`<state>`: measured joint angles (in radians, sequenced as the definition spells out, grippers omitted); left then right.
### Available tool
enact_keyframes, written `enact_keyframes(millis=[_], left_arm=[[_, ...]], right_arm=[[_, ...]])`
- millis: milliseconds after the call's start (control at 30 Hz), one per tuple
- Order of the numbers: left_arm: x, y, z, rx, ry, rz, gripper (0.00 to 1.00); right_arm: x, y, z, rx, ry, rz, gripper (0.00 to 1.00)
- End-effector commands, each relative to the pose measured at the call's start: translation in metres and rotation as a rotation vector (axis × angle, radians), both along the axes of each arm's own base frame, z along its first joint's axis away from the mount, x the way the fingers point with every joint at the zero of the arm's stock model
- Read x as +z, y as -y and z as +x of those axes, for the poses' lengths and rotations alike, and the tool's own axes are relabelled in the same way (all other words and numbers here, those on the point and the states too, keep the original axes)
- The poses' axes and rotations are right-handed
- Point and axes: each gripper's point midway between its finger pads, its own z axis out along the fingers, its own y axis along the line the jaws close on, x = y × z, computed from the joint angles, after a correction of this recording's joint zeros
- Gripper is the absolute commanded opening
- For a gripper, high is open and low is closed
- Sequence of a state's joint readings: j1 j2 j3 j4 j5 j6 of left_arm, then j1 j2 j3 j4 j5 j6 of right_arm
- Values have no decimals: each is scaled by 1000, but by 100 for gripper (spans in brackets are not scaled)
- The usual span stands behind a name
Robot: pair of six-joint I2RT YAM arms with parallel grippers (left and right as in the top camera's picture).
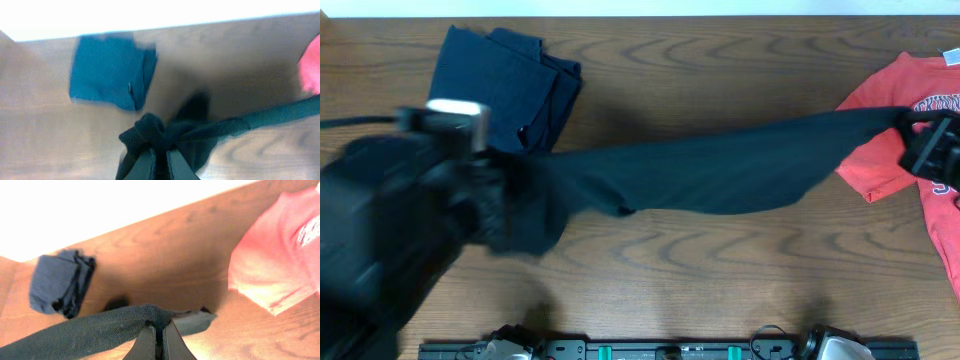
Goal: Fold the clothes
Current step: 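Lift the polo with both grippers and stretch it out flat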
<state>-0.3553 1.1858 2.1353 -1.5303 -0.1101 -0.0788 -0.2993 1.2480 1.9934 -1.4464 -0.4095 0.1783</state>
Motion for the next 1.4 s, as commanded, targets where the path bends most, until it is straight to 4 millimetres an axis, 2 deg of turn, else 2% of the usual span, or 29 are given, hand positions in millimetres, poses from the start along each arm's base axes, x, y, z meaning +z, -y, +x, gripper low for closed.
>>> enact_keyframes(millis=[0, 100, 167, 267, 367, 500, 733, 833, 900, 1100, 1200, 1367], left_arm=[[51, -13, -18, -17, 189, 19, 6], [83, -19, -36, -18, 309, -9, 6], [93, -22, -43, -17, 347, -22, 6], [93, -21, -42, -18, 346, -19, 6], [85, -18, -32, -22, 307, -2, 6], [64, -5, -3, -38, 202, 29, 6], [19, 26, 49, -101, -5, 60, 6], [8, 39, 61, -153, -52, 60, 6], [5, 41, 65, -157, -63, 62, 6], [12, 38, 57, -158, -36, 57, 6], [24, 36, 41, -173, 12, 47, 6], [50, 31, 1, -212, 131, 10, 6]], right_arm=[[40, 9, -22, -93, 99, -45, 1], [59, 11, -42, -145, 135, -74, 1], [67, 10, -53, -154, 154, -85, 1], [72, 9, -62, -165, 166, -96, 1], [68, 11, -62, -175, 148, -99, 1], [57, 18, -46, -179, 92, -96, 1], [37, 34, -1, -168, 2, -99, 1], [33, 39, 15, -154, -3, -114, 1], [34, 41, 19, -155, 4, -116, 1], [44, 38, 11, -157, 47, -128, 1], [50, 33, -3, -159, 67, -131, 1], [60, 26, -39, -200, 100, -129, 1]])
